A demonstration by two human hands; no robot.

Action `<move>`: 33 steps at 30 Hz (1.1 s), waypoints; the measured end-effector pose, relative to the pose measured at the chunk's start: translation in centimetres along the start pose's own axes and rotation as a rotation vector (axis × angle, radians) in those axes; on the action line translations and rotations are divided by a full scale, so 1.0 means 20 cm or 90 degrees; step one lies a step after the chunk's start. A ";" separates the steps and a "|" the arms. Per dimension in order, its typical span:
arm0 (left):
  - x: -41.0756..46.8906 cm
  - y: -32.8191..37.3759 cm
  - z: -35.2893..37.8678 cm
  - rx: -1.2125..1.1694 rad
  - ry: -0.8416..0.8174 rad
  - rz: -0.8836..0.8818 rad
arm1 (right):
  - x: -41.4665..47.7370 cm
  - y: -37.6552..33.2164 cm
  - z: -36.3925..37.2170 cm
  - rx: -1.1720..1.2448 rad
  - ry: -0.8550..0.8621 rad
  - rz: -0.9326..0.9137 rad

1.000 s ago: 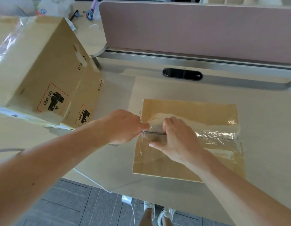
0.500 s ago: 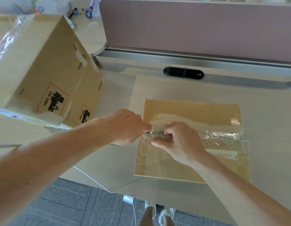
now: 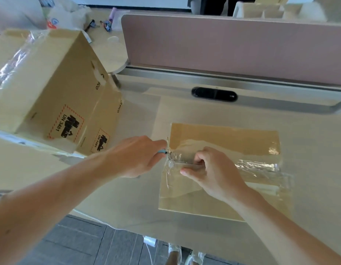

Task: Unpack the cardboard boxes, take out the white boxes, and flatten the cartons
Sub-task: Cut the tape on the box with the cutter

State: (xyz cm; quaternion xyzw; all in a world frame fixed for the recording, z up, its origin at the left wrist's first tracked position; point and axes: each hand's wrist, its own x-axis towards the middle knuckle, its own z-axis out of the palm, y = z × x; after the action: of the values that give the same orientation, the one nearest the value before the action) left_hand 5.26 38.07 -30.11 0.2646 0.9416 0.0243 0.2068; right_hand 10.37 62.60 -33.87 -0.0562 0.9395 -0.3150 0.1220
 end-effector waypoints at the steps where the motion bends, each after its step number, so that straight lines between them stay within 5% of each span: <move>1: -0.01 0.00 0.01 -0.047 0.020 -0.025 | -0.01 0.00 -0.01 -0.011 0.002 -0.017; 7: -0.04 -0.03 0.03 -0.253 0.121 -0.173 | -0.10 0.04 -0.08 -0.166 0.065 -0.144; 14: 0.05 0.19 0.06 -0.616 0.132 -0.376 | -0.26 0.39 -0.28 -0.139 0.150 0.146; 21: 0.14 0.35 0.08 -0.679 0.138 -0.430 | -0.38 0.57 -0.34 0.098 0.126 0.275; 33: 0.20 0.43 0.06 -0.633 0.200 -0.396 | -0.44 0.55 -0.36 0.196 0.133 0.344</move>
State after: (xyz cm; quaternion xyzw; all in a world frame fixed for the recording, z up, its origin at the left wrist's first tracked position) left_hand 6.85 47.44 -31.38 -0.1584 0.8698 0.4385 0.1616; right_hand 16.64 77.20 -33.27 0.2469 0.8694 -0.4135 0.1109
